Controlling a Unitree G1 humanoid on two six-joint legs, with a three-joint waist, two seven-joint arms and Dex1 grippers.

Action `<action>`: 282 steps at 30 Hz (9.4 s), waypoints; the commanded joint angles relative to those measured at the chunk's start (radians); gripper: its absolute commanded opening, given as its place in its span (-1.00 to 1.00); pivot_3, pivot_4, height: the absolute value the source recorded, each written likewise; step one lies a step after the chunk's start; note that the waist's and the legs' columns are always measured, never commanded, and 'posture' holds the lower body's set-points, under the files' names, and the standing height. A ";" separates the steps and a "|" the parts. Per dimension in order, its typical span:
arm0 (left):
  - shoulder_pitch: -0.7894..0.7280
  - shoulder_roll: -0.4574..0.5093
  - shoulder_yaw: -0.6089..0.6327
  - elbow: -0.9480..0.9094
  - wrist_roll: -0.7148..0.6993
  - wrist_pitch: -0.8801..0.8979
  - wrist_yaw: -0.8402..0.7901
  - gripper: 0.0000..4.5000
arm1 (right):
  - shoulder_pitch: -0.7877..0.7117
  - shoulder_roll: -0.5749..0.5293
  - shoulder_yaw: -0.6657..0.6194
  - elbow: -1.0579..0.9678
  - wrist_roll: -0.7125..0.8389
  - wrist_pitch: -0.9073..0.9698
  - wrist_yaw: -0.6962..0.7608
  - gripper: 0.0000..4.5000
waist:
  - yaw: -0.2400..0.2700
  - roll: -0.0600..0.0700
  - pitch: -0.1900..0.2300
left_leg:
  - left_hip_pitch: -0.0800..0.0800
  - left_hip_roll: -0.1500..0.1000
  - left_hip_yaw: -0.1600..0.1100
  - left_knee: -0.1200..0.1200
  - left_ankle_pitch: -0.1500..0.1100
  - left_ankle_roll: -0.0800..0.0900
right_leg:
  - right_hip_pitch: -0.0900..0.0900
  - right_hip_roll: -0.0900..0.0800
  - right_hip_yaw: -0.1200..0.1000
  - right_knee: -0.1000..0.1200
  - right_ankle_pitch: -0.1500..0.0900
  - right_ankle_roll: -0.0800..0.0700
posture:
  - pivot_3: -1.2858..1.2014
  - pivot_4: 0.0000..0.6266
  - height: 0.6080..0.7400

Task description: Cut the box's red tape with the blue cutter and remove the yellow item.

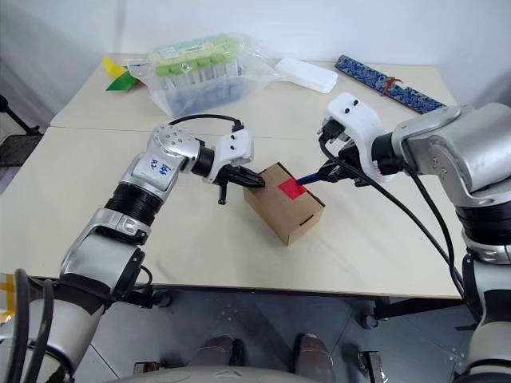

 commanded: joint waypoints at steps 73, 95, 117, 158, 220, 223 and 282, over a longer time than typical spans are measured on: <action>-0.028 -0.106 -0.094 0.196 0.095 -0.058 0.088 -0.97 | 0.709 0.031 -0.863 -0.275 0.028 -0.167 -0.203 -0.93 | 0.033 -0.004 -0.008 | 0.002 -0.003 -0.006 0.007 0.000 0.005 | 0.012 -0.001 0.000 -0.006 0.002 0.002 | 0.03 -0.52 1.00; -0.035 -0.107 -0.086 0.190 0.100 -0.058 0.082 -0.97 | 1.184 0.391 -0.783 -0.127 -0.193 -0.815 -0.353 -0.93 | 0.029 -0.002 -0.009 | 0.004 -0.003 -0.002 0.006 0.000 0.006 | 0.012 -0.001 0.005 -0.006 0.002 0.002 | 0.03 -0.52 1.00; -0.041 -0.120 -0.077 0.208 0.096 -0.079 0.098 -1.00 | 1.263 0.309 -0.768 -0.227 -0.133 -0.768 -0.322 0.41 | 0.032 -0.002 -0.009 | 0.005 -0.003 -0.005 0.006 0.000 0.008 | 0.012 -0.001 0.006 -0.007 0.002 0.002 | 0.03 -0.52 1.00; 0.008 -0.052 0.099 -0.062 -0.070 0.092 0.083 -1.00 | 0.418 -0.020 -0.191 0.127 -0.210 -0.698 0.012 -0.39 | 0.002 -0.001 -0.005 | -0.001 -0.003 0.002 0.005 -0.001 0.009 | 0.005 -0.001 0.008 -0.008 0.003 0.003 | 0.03 -0.52 1.00; 0.278 0.037 0.009 -0.411 -0.229 0.447 0.235 -1.00 | 0.435 0.182 -0.028 -0.052 -0.364 -0.511 0.165 -0.99 | 0.000 0.001 -0.001 | -0.001 -0.002 0.002 0.005 0.000 0.006 | 0.004 0.000 0.007 -0.006 0.003 0.004 | 0.03 -0.52 1.00; 0.267 0.029 0.005 -0.385 -0.219 0.429 0.227 -1.00 | 0.440 0.193 -0.027 -0.045 -0.366 -0.510 0.140 -0.99 | -0.001 0.001 -0.001 | -0.001 -0.002 0.001 0.005 0.000 0.006 | 0.004 0.000 0.007 -0.006 0.003 0.004 | 0.03 -0.52 1.00; 0.006 0.012 -0.053 -0.136 -0.138 0.197 -0.076 -1.00 | 0.379 0.328 -0.384 -0.348 -0.207 0.138 -0.268 0.96 | 0.002 0.000 -0.001 | -0.002 -0.002 0.001 0.004 0.000 0.006 | 0.003 0.000 0.007 -0.006 0.003 0.004 | 0.03 -0.52 1.00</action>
